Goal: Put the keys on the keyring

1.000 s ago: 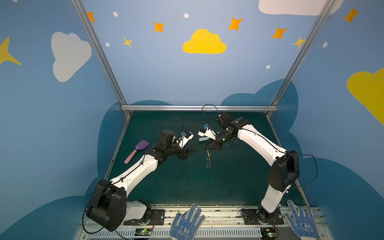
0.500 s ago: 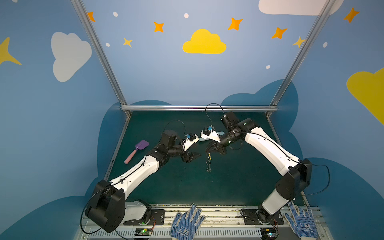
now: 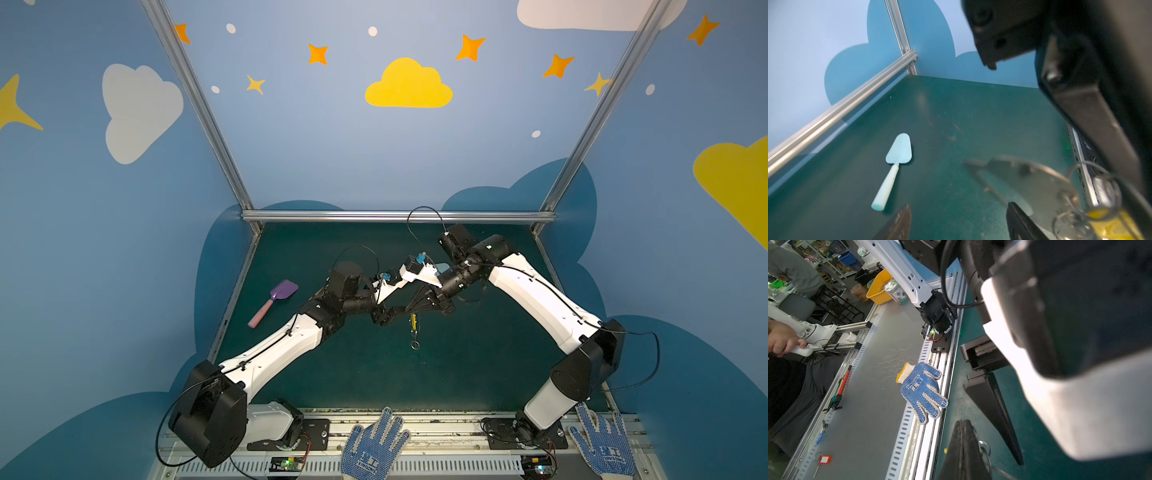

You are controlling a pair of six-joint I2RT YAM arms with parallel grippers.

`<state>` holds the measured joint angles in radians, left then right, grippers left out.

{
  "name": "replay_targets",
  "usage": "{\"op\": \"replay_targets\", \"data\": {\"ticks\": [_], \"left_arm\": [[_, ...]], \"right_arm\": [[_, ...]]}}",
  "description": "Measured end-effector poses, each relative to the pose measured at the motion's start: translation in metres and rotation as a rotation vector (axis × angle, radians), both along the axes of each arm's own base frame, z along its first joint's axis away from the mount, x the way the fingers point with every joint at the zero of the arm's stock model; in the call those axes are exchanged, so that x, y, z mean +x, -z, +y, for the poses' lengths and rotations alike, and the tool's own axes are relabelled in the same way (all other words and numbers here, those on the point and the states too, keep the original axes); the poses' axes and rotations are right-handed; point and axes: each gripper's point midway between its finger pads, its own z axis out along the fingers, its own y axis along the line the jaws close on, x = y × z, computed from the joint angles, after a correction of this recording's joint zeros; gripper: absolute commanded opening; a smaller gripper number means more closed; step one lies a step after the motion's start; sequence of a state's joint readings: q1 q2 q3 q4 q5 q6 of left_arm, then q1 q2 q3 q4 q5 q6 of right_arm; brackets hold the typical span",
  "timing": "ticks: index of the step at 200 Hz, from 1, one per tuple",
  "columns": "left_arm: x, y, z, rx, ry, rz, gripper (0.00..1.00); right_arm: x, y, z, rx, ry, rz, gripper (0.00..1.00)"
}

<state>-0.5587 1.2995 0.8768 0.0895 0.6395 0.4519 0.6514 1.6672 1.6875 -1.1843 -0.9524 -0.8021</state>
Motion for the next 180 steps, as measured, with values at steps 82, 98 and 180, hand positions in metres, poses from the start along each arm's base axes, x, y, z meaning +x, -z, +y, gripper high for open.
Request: {"op": "replay_targets", "data": {"ticks": [82, 98, 180], "left_arm": [[-0.01, -0.011, -0.005, 0.012, 0.074, -0.021, 0.75], [-0.016, -0.009, -0.003, 0.023, 0.088, -0.005, 0.74], [-0.036, -0.02, 0.011, 0.032, 0.09, -0.026, 0.75]], "right_arm": [[-0.008, -0.004, 0.0, 0.013, -0.027, 0.017, 0.0], [-0.009, -0.004, -0.001, 0.009, -0.029, 0.02, 0.0], [-0.004, 0.007, 0.003, -0.027, -0.035, 0.032, 0.0]]}}
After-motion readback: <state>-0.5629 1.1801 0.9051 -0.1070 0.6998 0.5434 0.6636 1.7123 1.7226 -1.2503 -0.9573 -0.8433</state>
